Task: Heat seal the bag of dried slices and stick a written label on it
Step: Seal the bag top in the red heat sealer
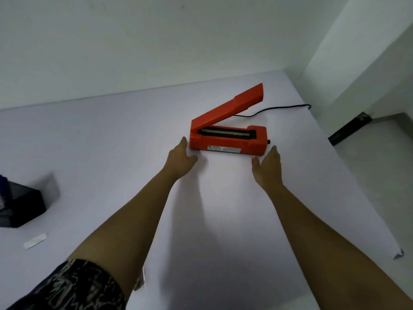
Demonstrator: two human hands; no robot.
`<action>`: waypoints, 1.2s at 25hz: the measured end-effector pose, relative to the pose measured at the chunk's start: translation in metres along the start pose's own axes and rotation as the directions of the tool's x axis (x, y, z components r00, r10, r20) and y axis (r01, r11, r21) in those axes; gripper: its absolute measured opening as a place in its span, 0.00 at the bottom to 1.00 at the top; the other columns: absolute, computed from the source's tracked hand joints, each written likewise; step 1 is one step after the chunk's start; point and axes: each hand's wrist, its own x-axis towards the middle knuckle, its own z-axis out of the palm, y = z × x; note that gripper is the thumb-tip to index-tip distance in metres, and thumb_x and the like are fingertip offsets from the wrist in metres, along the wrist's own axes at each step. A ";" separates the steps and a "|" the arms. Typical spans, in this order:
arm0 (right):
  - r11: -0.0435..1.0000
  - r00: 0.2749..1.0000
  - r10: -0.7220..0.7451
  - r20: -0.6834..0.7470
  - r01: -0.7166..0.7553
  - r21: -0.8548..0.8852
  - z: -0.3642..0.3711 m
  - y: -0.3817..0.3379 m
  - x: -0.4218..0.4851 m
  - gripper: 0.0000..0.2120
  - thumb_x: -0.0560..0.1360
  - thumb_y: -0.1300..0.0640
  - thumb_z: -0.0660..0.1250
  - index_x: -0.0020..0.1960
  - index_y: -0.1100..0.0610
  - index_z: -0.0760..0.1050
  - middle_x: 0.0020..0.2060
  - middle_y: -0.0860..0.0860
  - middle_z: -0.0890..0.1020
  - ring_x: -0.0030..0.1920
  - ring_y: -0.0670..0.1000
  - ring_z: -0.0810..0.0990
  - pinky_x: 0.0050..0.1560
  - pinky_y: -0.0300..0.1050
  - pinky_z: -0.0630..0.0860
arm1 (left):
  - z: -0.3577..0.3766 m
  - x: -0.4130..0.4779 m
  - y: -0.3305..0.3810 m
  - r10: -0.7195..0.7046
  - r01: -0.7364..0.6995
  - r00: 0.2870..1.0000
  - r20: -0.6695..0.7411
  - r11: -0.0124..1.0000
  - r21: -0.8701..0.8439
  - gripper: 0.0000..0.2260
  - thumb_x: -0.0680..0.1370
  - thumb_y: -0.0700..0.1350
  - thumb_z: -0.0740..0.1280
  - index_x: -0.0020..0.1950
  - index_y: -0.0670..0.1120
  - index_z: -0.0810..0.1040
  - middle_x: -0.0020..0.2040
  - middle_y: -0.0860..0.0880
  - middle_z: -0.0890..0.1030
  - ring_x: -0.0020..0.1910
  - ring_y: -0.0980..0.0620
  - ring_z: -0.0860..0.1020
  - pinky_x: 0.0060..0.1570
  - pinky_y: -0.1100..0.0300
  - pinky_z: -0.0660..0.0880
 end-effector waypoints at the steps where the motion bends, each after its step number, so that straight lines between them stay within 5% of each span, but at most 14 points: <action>1: 1.000 0.999 0.024 0.040 -0.024 -0.003 -0.002 0.003 0.009 0.34 0.77 0.56 0.62 0.75 0.63 0.45 0.74 0.61 0.56 0.74 0.59 0.56 0.74 0.51 0.55 | 0.003 0.007 0.005 -0.037 0.037 0.999 -0.001 0.998 -0.046 0.34 0.78 0.44 0.63 0.77 0.46 0.46 0.75 0.42 0.61 0.72 0.42 0.64 0.68 0.51 0.65; 6: 0.996 0.993 -0.054 0.109 0.046 0.075 0.002 0.013 0.024 0.29 0.76 0.59 0.65 0.72 0.59 0.56 0.68 0.59 0.69 0.68 0.58 0.69 0.68 0.51 0.66 | 0.013 0.020 0.014 -0.056 0.056 0.998 0.003 0.989 -0.134 0.32 0.76 0.39 0.64 0.76 0.47 0.53 0.72 0.43 0.66 0.69 0.43 0.68 0.63 0.51 0.69; 14: 0.984 0.993 -0.109 0.037 0.103 0.143 0.001 0.042 -0.040 0.27 0.76 0.60 0.64 0.72 0.57 0.58 0.66 0.57 0.71 0.67 0.55 0.70 0.67 0.48 0.67 | 0.022 -0.019 -0.004 -0.017 0.017 1.000 -0.004 0.994 -0.105 0.31 0.74 0.35 0.64 0.75 0.47 0.57 0.69 0.42 0.70 0.66 0.43 0.70 0.57 0.55 0.71; 23: 0.989 0.996 -0.083 0.017 0.080 0.128 0.001 0.064 -0.125 0.28 0.76 0.60 0.64 0.73 0.58 0.57 0.67 0.58 0.70 0.67 0.56 0.69 0.65 0.43 0.65 | 0.027 -0.088 -0.040 0.020 -0.015 0.998 0.065 0.997 -0.076 0.32 0.74 0.33 0.64 0.75 0.46 0.55 0.71 0.43 0.68 0.69 0.43 0.68 0.62 0.50 0.70; 27: 0.988 0.989 0.145 0.041 -0.147 0.040 -0.003 0.066 -0.129 0.34 0.77 0.56 0.64 0.75 0.61 0.48 0.73 0.60 0.59 0.72 0.59 0.61 0.70 0.50 0.61 | 0.017 -0.092 -0.043 0.030 -0.027 0.998 0.056 0.998 -0.061 0.33 0.74 0.34 0.63 0.76 0.44 0.53 0.75 0.43 0.63 0.72 0.44 0.64 0.67 0.51 0.66; 30: 0.987 0.987 0.149 -0.053 -0.145 0.065 0.012 0.054 -0.159 0.27 0.77 0.57 0.63 0.71 0.64 0.58 0.67 0.62 0.68 0.65 0.59 0.70 0.63 0.50 0.69 | -0.002 -0.111 -0.072 0.075 -0.078 0.995 -0.073 0.996 -0.042 0.30 0.75 0.36 0.63 0.75 0.43 0.56 0.74 0.43 0.64 0.71 0.45 0.65 0.67 0.53 0.65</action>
